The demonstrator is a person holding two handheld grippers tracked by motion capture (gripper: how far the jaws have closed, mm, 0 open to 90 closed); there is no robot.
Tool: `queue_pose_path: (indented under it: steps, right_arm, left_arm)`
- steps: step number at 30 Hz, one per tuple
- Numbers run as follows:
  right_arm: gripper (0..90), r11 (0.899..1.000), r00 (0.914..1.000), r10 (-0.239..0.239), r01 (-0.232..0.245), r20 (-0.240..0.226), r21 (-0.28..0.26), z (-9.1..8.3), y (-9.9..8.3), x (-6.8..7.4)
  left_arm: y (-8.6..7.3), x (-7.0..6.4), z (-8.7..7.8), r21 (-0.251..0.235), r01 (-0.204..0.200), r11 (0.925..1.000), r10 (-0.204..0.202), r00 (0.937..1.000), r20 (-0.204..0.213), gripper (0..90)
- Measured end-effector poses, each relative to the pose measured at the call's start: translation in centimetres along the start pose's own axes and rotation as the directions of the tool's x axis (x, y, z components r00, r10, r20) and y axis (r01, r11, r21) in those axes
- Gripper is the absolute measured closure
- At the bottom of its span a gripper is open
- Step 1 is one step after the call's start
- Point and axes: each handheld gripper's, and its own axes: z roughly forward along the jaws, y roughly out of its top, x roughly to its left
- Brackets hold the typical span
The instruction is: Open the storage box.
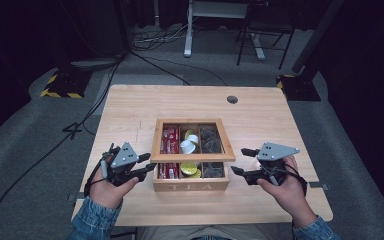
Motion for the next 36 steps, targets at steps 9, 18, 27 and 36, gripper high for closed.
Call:
queue_pose_path:
  steps: [9,18,27,36]
  right_arm:
    - [40.0,0.999,0.9987,-0.039,0.039,0.033,0.000,1.7,1.0,0.0]
    - [41.7,0.998,0.9974,-0.059,0.059,0.043,-0.017,2.0,1.3,-0.4]
    - [42.4,0.996,0.9957,-0.077,0.079,0.051,-0.047,1.4,3.2,-1.5]
    - [49.8,0.991,0.9941,-0.098,0.102,0.045,-0.086,1.0,6.1,-3.3]
  left_arm:
    - [0.1,0.2,0.3,-0.009,-0.003,1.0000,0.003,1.0000,-0.009,60.3]
    - [0.0,0.3,0.4,-0.029,-0.003,0.9996,0.002,0.9999,-0.013,59.9]
    - [-0.4,0.5,0.1,-0.030,0.020,0.9994,-0.021,0.9994,-0.027,48.4]
    - [-1.3,1.1,-0.5,-0.023,0.049,0.9985,-0.051,0.9968,-0.062,44.1]
